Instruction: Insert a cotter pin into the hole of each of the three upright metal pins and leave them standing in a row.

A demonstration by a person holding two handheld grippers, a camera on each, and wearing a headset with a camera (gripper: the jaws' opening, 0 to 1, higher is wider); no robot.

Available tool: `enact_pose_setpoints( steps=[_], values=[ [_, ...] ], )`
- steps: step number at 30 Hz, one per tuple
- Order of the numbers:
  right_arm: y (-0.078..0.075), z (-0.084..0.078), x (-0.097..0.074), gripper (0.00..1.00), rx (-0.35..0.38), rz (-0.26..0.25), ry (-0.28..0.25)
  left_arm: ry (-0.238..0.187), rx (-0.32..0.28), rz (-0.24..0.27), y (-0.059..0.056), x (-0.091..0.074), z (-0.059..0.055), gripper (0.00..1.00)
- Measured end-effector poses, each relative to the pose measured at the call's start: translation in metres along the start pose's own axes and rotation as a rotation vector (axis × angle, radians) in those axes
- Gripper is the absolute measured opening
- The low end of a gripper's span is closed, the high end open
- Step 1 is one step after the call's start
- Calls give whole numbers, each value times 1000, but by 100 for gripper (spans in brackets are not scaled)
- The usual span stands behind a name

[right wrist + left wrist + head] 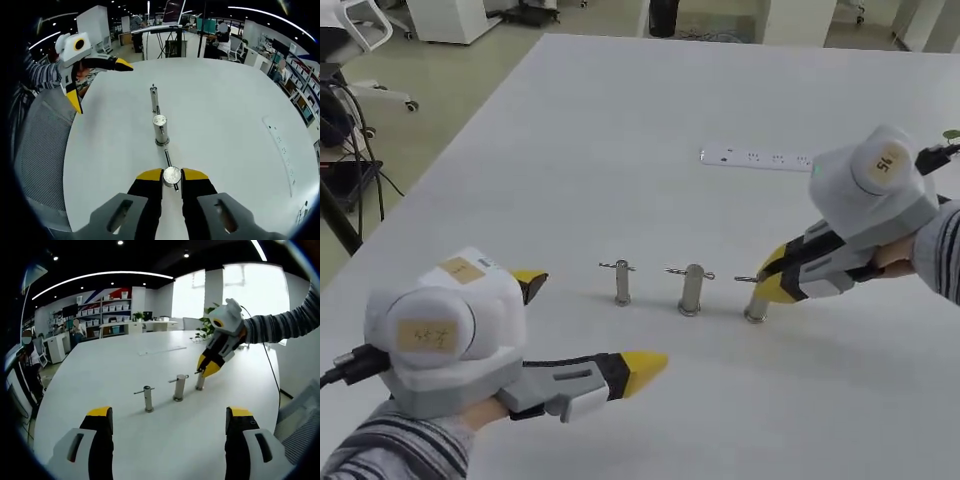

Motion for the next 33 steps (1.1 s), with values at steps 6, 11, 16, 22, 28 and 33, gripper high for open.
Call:
enact_pose_setpoints(
  steps=[6, 11, 16, 22, 28, 33],
  values=[
    [1, 0, 0, 11, -45, -23, 16, 11, 1, -5, -2, 1, -1, 93],
    [7, -2, -9, 19, -43, -64, 3, 7, -1, -5, -3, -1, 0, 93],
    [19, -5, -26, 31, 57, -149, -67, -7, -10, -15, -2, -5, 3, 93],
    [39, -14, -44, 41, 260, -231, -161, -17, -17, -33, -2, -9, 5, 97],
    [56, -19, -51, 52, 476, -292, -266, -11, -30, -24, 5, -9, 6, 99],
    [68, -17, -50, 61, 574, -327, -334, -49, -50, 36, 10, -12, 12, 99]
  ],
)
Point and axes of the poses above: the centre of the closed fingertips' face, and the gripper's own axes: x roughly forward along the fingers, y roughly to its left, z roughly out of its top, the point moved 9 cm from there along -x, roughly backward along the fingers, and after that the axes turned 7 degrees about y, right-handed, at the moved point
